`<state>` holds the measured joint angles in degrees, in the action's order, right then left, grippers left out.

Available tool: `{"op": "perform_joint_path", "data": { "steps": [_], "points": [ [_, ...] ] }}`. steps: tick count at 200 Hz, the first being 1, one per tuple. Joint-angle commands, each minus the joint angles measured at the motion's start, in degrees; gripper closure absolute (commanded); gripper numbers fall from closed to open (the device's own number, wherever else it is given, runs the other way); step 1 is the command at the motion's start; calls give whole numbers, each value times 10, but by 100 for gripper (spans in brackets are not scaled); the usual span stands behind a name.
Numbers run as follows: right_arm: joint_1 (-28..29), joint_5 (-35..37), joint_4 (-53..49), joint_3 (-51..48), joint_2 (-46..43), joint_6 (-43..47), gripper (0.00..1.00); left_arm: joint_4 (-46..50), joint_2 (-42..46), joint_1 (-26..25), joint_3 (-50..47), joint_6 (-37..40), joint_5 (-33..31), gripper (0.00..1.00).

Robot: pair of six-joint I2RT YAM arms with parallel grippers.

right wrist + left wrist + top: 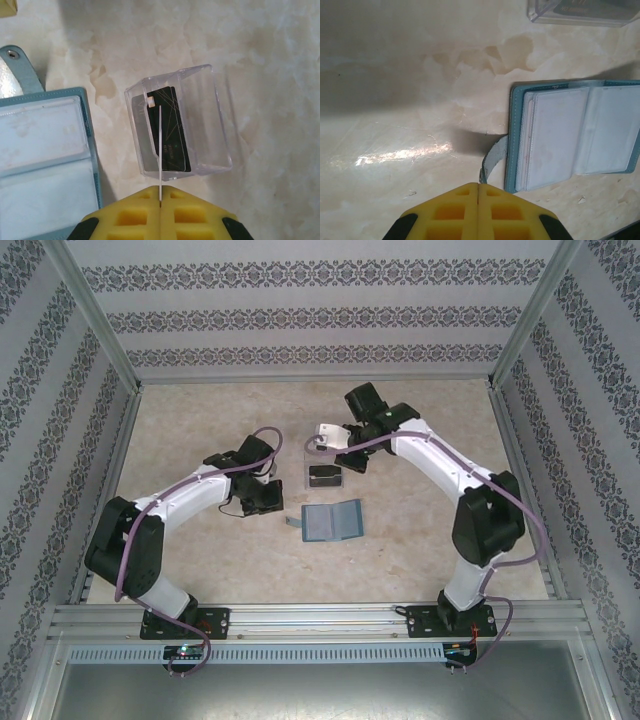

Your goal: Take the credit cards out of the card holder

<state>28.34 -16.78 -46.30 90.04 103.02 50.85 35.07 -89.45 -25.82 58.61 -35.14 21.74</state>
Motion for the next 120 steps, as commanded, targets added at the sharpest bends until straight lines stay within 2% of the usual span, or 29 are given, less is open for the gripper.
{"op": "perform_joint_path", "data": {
  "steps": [1, 120],
  "points": [
    [-1, -2, -72, 60, 37, 56, 100, -10, 18, 12, -7, -7, -12, 100],
    [-4, 3, -198, 317, 247, 90, 100, -1, 10, 30, -10, -6, -10, 100]
  ]
}}
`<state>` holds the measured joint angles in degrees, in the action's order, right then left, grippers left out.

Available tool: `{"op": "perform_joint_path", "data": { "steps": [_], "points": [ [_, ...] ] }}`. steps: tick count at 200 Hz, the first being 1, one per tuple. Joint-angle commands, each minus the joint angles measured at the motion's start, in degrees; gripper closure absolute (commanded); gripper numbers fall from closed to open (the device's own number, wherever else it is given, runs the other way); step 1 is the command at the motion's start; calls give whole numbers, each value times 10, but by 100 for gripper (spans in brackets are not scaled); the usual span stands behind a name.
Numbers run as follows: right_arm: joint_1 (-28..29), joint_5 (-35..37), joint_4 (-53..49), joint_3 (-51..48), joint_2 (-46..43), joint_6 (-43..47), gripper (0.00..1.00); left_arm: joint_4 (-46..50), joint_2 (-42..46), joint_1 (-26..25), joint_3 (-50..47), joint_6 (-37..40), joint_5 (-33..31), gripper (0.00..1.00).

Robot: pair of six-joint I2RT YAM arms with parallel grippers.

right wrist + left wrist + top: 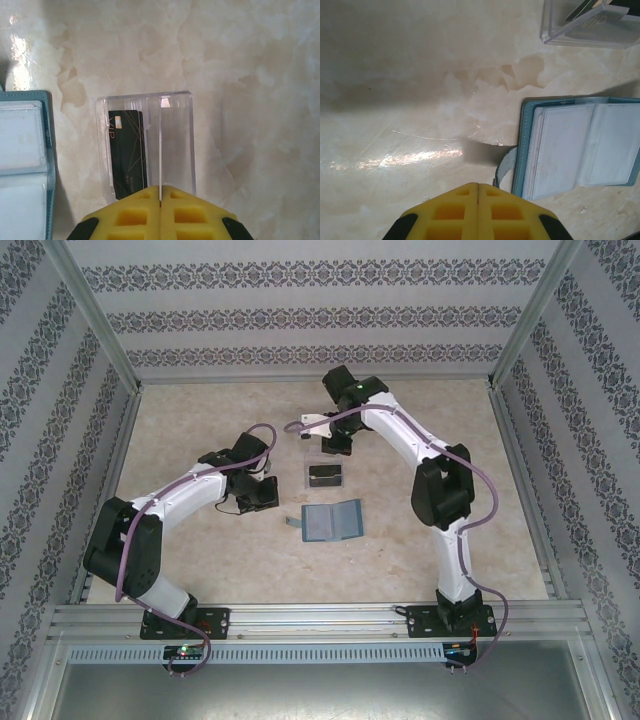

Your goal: Take the credit cards out of the card holder

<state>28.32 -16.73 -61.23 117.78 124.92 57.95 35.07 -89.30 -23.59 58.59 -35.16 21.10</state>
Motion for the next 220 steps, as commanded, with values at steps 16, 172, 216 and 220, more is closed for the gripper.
{"op": "perform_joint_path", "data": {
  "steps": [16, 172, 216, 220],
  "points": [
    [-4, 7, -61, 58, 47, 21, 100, -3, 7, 9, -10, -6, -3, 100],
    [-3, -14, -97, 109, 126, 13, 85, -3, -15, 17, -4, 0, 8, 100],
    [-5, -4, -69, 113, 108, 1, 78, -6, -17, 19, -6, 2, 11, 100],
    [-5, -3, -68, 113, 106, 0, 77, -6, -17, 20, -6, 2, 11, 100]
  ]
}}
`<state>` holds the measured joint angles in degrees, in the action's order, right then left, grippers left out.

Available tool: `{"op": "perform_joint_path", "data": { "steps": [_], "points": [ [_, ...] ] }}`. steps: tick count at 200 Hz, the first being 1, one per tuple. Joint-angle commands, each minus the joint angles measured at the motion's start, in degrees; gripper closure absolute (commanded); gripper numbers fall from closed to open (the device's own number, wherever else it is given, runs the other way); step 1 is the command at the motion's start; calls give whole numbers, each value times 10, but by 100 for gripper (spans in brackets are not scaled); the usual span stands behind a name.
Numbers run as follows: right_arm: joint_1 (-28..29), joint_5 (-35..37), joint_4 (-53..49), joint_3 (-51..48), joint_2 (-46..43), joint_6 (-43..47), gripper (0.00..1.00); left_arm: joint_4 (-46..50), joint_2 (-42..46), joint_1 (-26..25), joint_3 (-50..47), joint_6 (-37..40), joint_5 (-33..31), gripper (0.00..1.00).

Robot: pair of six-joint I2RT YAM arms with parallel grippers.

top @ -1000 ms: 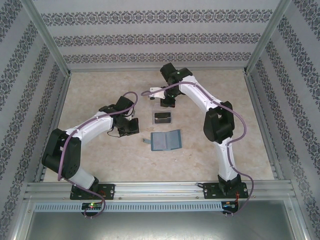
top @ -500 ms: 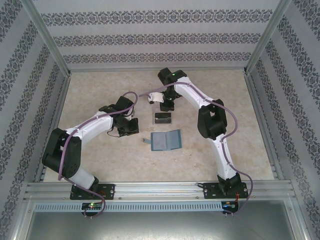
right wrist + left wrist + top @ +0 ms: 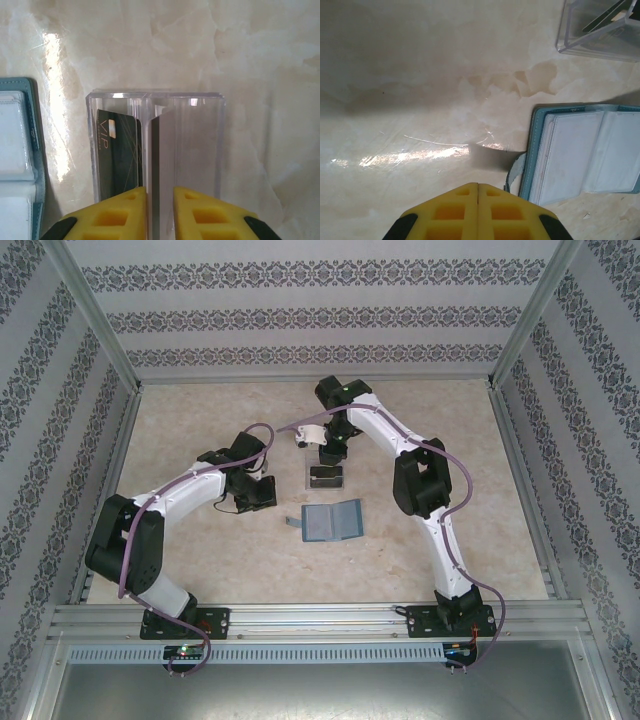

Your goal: Take the credit cards out of the card holder

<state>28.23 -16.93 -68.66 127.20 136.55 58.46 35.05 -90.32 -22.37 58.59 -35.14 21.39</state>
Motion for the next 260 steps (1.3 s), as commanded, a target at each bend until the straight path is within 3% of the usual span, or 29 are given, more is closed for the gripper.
{"op": "perform_joint_path", "data": {
  "steps": [1, 134, 260],
  "points": [
    [-5, -1, 7, 19, -11, -5, 77, -6, -6, 8, -5, 2, 8, 100],
    [-5, 52, 53, 26, -45, -19, 72, -13, -11, 14, -6, 6, 16, 100],
    [6, 82, 91, -3, -6, -14, 72, -21, -6, 15, -15, 0, 17, 100]
  ]
}}
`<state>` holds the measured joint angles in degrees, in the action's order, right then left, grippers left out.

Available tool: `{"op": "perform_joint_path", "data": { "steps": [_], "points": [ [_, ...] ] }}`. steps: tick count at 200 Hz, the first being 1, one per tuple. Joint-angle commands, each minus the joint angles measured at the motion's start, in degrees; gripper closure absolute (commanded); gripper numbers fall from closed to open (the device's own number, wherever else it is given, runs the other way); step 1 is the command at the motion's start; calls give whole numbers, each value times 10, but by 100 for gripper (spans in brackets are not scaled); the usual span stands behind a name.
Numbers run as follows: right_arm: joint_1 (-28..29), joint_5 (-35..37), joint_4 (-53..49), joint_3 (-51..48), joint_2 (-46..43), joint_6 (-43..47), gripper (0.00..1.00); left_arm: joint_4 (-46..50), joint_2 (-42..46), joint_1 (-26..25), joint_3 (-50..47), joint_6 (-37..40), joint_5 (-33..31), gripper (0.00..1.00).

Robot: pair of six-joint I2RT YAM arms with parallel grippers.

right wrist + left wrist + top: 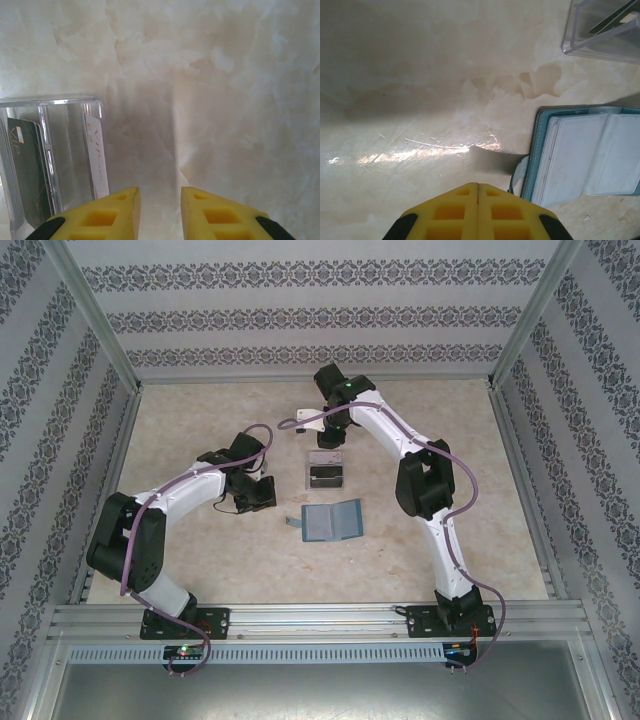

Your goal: Take the credit cards out of the card holder

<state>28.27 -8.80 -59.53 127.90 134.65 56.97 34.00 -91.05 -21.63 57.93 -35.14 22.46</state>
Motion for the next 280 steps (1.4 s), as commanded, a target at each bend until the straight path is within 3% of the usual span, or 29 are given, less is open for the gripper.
{"op": "perform_joint_path", "data": {
  "steps": [1, 133, 193, 241, 280],
  "points": [
    [5, 0, -1, -10, 13, 1, 72, -11, 2, 7, -9, -1, 7, 100],
    [10, -22, -2, -36, 17, -2, 72, -12, 5, 7, -12, 0, 12, 100],
    [10, -24, 17, -43, -29, -24, 72, -16, 0, 7, -1, -4, 21, 100],
    [17, -67, 78, -101, -88, -174, 74, -43, -20, 6, 2, -22, 43, 100],
    [34, -32, 165, -206, -156, -363, 80, -55, -26, 7, 10, -23, 56, 100]
  ]
}}
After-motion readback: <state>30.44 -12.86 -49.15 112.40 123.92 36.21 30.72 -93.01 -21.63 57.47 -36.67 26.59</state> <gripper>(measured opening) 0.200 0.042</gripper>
